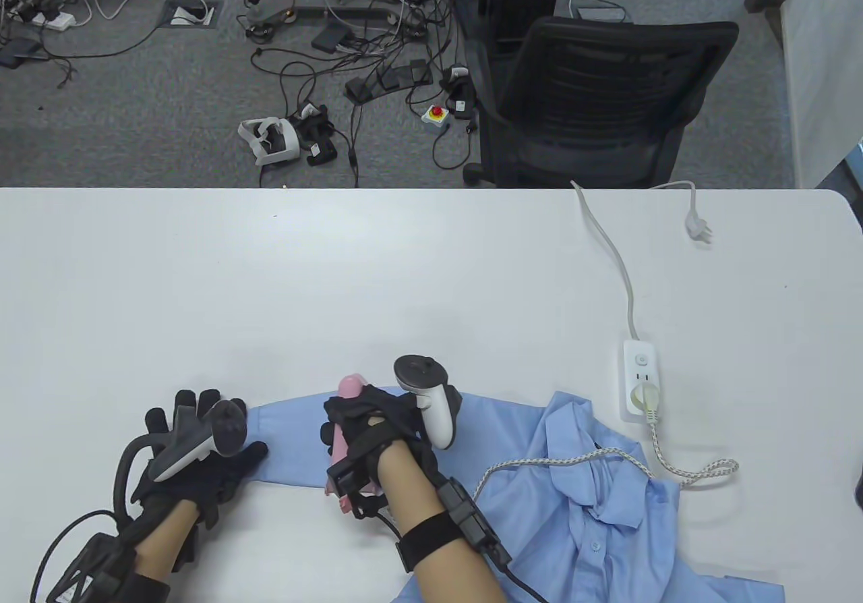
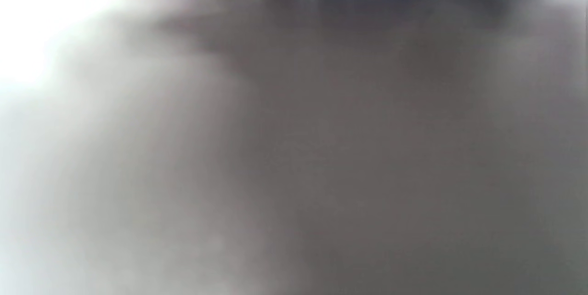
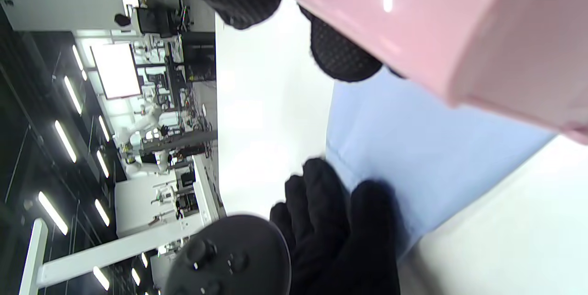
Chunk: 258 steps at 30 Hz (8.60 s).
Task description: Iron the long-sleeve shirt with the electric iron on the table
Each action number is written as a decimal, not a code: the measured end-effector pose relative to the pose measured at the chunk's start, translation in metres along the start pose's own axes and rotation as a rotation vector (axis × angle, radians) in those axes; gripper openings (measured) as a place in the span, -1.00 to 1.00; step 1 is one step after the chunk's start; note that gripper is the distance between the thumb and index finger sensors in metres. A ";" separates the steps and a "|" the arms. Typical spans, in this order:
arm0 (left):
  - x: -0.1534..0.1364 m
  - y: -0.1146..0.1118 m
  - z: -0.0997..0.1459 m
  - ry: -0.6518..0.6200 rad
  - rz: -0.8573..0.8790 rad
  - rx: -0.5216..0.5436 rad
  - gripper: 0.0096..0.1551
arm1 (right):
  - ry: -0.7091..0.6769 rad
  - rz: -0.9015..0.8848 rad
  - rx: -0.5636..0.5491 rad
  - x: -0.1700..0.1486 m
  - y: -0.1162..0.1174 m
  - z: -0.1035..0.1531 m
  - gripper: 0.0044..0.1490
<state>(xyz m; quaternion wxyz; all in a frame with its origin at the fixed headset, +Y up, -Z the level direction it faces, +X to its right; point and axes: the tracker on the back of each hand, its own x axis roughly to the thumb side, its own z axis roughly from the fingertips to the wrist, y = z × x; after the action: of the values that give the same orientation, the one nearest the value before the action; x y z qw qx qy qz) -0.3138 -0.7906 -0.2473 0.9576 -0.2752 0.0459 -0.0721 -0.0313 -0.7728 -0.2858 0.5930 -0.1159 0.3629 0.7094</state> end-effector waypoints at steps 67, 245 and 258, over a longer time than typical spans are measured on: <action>-0.104 -0.012 -0.020 0.246 0.352 -0.142 -0.14 | 0.026 -0.185 -0.251 -0.046 -0.086 0.055 -0.16; -0.012 0.046 0.058 -0.346 0.376 0.516 -0.14 | -0.360 0.937 -0.783 0.008 -0.149 0.135 0.15; 0.003 0.041 0.059 -0.376 0.330 0.502 -0.13 | -0.436 1.002 -0.736 -0.036 -0.138 0.106 0.23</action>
<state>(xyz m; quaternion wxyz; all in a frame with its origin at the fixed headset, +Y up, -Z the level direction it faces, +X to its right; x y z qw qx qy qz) -0.2986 -0.7265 -0.2193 0.9859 -0.0287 -0.1064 0.1263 0.1339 -0.7262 -0.2412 0.1724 0.0182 -0.0217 0.9846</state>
